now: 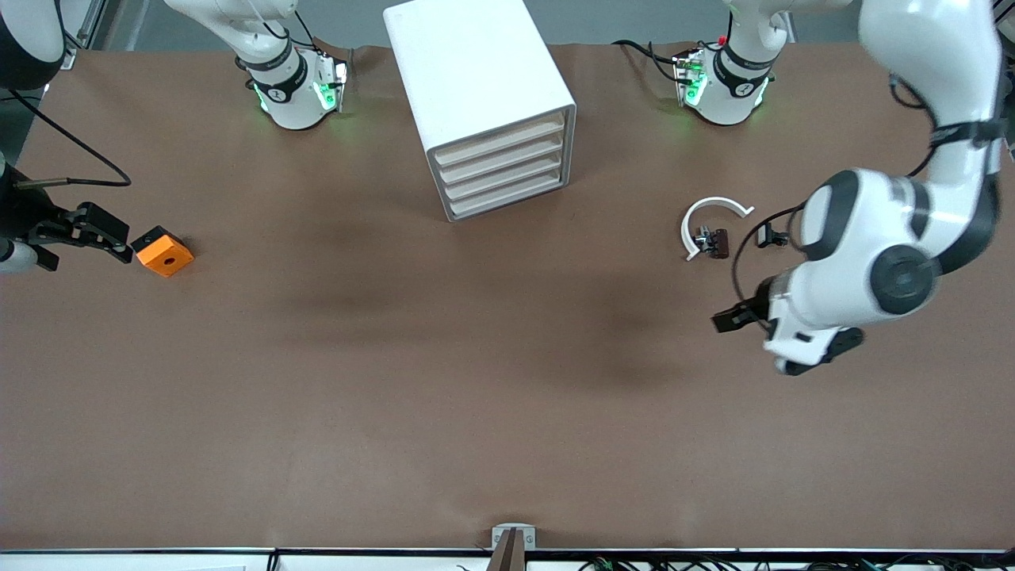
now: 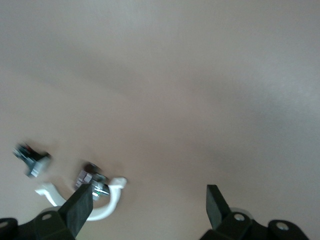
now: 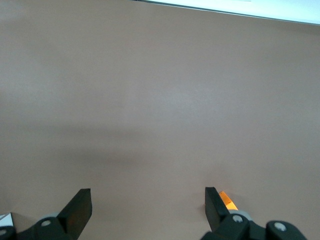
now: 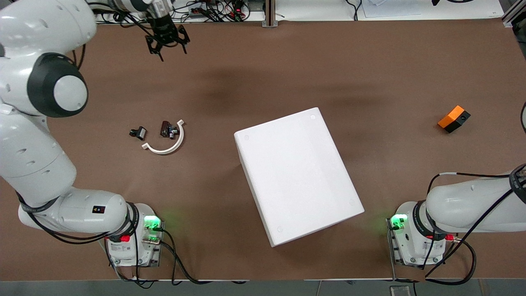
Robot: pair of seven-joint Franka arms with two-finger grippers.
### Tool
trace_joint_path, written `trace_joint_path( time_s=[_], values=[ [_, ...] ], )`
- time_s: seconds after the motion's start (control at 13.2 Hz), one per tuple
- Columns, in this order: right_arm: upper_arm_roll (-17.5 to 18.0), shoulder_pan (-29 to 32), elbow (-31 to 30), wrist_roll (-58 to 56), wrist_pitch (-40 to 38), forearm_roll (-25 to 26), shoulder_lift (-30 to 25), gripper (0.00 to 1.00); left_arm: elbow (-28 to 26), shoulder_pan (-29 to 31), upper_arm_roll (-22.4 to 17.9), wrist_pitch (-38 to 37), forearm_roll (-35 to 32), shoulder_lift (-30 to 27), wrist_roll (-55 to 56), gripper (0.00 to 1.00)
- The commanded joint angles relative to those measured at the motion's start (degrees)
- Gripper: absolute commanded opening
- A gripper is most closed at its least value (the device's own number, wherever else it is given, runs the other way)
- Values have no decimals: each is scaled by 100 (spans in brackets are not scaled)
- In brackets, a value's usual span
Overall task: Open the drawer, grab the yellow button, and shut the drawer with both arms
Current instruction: 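Move the left gripper toward the front of the white cabinet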
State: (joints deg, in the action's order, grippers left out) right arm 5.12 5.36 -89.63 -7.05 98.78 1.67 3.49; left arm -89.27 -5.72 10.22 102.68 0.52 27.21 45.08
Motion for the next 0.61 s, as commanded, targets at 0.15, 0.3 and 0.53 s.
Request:
trace_joint_path(
  time_s=[0.15, 0.3, 0.53],
  values=[
    [42, -8, 68, 46, -7, -9, 38, 100, 129, -762, -20, -90, 501, 495, 2666, 100],
    [42, -17, 68, 46, -8, -9, 29, 100, 129, -1149, -20, -107, 746, 644, 4560, 100],
    [42, -17, 68, 46, -8, -9, 38, 100, 138, -1510, -12, -134, 1457, 820, 6702, 100]
  ],
)
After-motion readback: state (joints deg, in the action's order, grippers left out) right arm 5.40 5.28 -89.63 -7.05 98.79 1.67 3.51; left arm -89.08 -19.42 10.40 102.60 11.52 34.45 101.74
